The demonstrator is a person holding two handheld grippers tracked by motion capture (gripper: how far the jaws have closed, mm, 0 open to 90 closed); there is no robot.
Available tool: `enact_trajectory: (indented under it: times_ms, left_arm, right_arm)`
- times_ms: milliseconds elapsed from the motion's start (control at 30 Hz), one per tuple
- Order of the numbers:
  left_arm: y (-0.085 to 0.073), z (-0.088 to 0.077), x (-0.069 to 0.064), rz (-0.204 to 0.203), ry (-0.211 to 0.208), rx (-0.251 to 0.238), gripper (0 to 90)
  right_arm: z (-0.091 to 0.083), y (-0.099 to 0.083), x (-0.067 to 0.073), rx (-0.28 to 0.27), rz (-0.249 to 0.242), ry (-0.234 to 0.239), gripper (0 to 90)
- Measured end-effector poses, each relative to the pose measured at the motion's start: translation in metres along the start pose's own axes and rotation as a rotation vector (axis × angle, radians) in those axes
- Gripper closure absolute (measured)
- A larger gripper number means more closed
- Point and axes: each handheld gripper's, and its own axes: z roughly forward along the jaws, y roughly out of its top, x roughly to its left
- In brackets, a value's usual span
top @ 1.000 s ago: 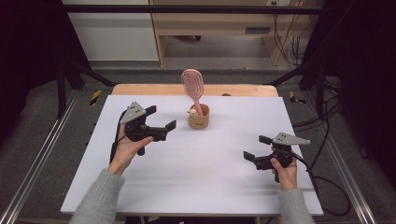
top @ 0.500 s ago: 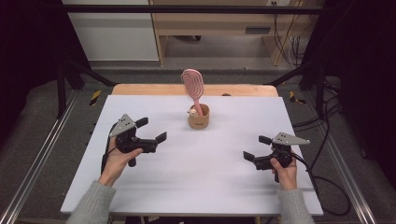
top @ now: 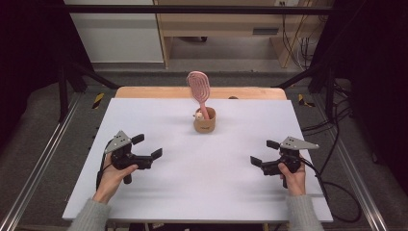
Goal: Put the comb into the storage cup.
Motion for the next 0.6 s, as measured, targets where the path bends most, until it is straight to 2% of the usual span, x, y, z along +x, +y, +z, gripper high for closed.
enact_trajectory:
  times_ms: [200, 600]
  left_arm:
    - [-0.012, -0.006, 0.006, -0.017, 0.017, 0.021, 1.3]
    - [-0.023, -0.015, 0.013, -0.018, 0.053, 0.040, 1.3]
  right_arm:
    - [0.000, 0.000, 0.000, 0.004, 0.000, -0.001, 0.3]
    - [0.001, -0.001, -0.002, 0.008, -0.001, -0.003, 0.3]
